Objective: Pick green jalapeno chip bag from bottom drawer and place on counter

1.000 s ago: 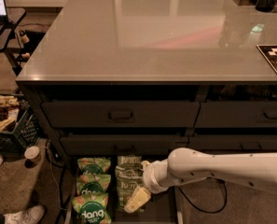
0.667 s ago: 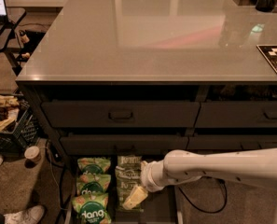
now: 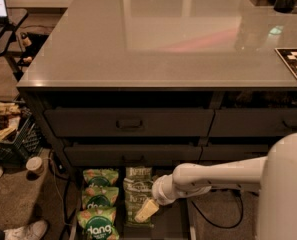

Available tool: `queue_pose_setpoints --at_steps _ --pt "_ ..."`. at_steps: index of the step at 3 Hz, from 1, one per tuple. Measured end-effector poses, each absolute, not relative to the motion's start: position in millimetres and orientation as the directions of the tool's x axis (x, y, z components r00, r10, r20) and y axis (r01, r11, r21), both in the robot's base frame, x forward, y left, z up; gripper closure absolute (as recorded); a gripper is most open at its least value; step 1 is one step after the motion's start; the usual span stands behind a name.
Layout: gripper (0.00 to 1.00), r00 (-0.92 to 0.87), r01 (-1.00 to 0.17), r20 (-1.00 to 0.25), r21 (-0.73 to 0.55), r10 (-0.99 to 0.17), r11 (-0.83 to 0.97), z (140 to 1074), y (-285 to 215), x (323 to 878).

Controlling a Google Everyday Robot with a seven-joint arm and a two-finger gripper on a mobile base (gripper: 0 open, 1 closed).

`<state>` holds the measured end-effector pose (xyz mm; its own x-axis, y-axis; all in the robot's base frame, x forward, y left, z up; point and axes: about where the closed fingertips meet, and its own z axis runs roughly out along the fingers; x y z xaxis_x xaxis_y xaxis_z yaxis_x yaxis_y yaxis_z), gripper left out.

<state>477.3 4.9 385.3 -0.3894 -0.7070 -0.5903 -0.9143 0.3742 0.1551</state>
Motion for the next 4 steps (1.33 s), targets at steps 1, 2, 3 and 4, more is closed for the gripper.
queue_pose_setpoints --at_steps 1,2,3,4 --pt "0.00 -0.413 -0.906 -0.579 0.182 -0.703 0.382 359.0 3.6 487.8" --pt "0.00 -0.430 -0.900 -0.573 0.205 -0.698 0.386 339.5 7.0 498.3" --pt "0.00 -0.451 -0.890 -0.561 0.228 -0.694 0.394 317.5 6.8 512.2" --pt "0.00 -0.465 -0.884 -0.553 0.242 -0.692 0.401 305.0 6.1 518.0"
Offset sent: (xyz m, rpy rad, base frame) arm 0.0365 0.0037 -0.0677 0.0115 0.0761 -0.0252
